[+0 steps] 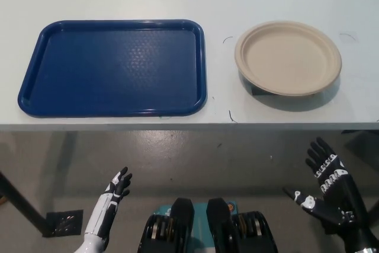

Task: Use the right hand to pick up a plate from a leveled surface and place it into a tray on the left side

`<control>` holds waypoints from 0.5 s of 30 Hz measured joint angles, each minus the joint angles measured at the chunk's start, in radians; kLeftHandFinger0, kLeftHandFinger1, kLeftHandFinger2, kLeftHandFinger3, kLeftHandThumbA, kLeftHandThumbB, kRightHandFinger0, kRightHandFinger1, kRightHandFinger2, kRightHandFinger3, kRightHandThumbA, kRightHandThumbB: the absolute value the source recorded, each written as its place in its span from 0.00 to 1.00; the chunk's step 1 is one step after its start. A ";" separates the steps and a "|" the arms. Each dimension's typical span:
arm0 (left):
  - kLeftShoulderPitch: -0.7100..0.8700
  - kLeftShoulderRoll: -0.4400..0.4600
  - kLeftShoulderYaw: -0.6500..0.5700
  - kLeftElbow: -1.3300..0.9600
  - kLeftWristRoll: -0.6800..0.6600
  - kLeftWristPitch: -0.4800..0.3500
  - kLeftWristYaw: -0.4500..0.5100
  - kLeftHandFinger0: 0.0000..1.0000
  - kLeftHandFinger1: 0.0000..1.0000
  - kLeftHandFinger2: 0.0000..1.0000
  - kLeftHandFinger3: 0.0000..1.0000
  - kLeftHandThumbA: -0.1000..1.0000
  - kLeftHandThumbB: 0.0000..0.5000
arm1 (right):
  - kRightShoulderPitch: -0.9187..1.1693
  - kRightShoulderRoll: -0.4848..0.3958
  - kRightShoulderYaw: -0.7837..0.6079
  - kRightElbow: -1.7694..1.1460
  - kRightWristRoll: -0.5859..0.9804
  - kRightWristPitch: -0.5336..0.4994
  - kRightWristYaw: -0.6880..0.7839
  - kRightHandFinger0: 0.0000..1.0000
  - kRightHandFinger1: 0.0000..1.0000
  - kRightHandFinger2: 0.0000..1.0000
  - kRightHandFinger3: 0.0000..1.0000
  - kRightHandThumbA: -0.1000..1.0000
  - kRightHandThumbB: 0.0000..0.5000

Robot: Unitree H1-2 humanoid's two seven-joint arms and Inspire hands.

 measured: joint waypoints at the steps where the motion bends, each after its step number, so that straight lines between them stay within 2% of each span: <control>1: 0.000 0.000 0.000 0.000 -0.001 0.000 -0.002 1.00 1.00 1.00 1.00 1.00 0.65 | -0.001 0.001 -0.004 -0.002 0.017 0.012 0.000 1.00 1.00 1.00 1.00 1.00 0.74; 5: 0.001 -0.001 0.001 0.000 -0.004 0.000 -0.009 1.00 1.00 1.00 1.00 1.00 0.62 | -0.008 0.002 -0.022 -0.002 0.095 0.072 0.001 1.00 1.00 1.00 1.00 1.00 0.72; 11: 0.001 -0.002 0.001 0.000 -0.004 0.000 -0.015 1.00 1.00 1.00 1.00 1.00 0.68 | -0.029 0.007 -0.051 -0.002 0.212 0.158 0.001 1.00 1.00 1.00 1.00 1.00 0.76; 15: 0.001 -0.005 0.001 0.000 -0.006 0.000 -0.022 1.00 1.00 1.00 1.00 1.00 0.67 | -0.050 0.013 -0.071 -0.001 0.285 0.208 0.000 1.00 1.00 1.00 1.00 1.00 0.76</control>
